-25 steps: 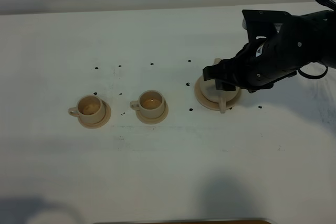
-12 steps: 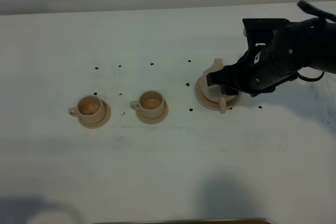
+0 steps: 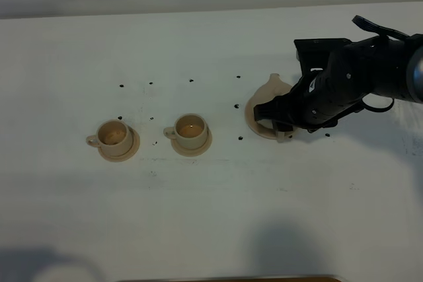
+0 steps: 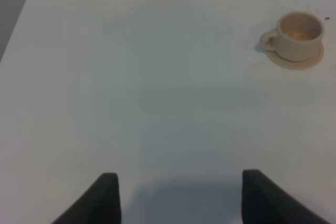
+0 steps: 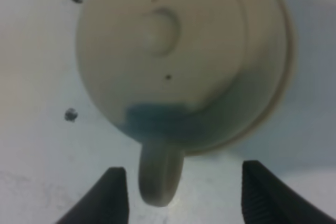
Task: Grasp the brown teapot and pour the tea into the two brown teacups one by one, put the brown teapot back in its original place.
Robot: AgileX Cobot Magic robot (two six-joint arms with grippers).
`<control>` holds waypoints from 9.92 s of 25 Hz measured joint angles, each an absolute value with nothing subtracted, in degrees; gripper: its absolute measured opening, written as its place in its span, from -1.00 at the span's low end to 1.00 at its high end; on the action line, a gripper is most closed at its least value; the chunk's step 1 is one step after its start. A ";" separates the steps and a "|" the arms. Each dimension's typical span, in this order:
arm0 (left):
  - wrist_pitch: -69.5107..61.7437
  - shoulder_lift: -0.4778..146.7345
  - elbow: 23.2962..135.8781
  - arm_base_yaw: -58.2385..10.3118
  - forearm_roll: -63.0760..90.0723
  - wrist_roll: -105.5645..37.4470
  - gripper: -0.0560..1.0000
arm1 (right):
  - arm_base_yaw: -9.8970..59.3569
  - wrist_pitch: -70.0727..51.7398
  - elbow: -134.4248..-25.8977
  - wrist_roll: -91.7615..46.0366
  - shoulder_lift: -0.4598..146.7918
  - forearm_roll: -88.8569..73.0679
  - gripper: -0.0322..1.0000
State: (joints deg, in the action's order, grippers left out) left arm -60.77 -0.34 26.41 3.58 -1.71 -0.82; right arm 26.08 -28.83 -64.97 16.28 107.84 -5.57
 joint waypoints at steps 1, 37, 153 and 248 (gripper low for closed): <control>-60.77 -0.34 26.41 3.58 -1.71 -0.82 0.02 | 26.37 -29.13 -65.25 16.28 107.84 -5.15 0.01; -60.77 -0.34 26.41 3.58 -1.73 -0.82 0.02 | 27.70 -29.43 -67.18 16.23 110.95 -2.46 -0.08; -60.71 -0.34 26.41 3.58 -2.54 -0.90 0.02 | 43.25 -43.39 -72.39 15.62 107.95 17.31 -0.72; -60.71 -0.34 26.41 3.58 -2.54 -0.90 0.02 | 50.13 -45.41 -73.91 1.17 109.52 42.74 -0.72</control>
State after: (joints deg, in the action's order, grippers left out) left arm -60.71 -0.34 26.41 3.58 -2.54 -0.90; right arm 50.13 -45.41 -73.91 1.17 109.52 42.74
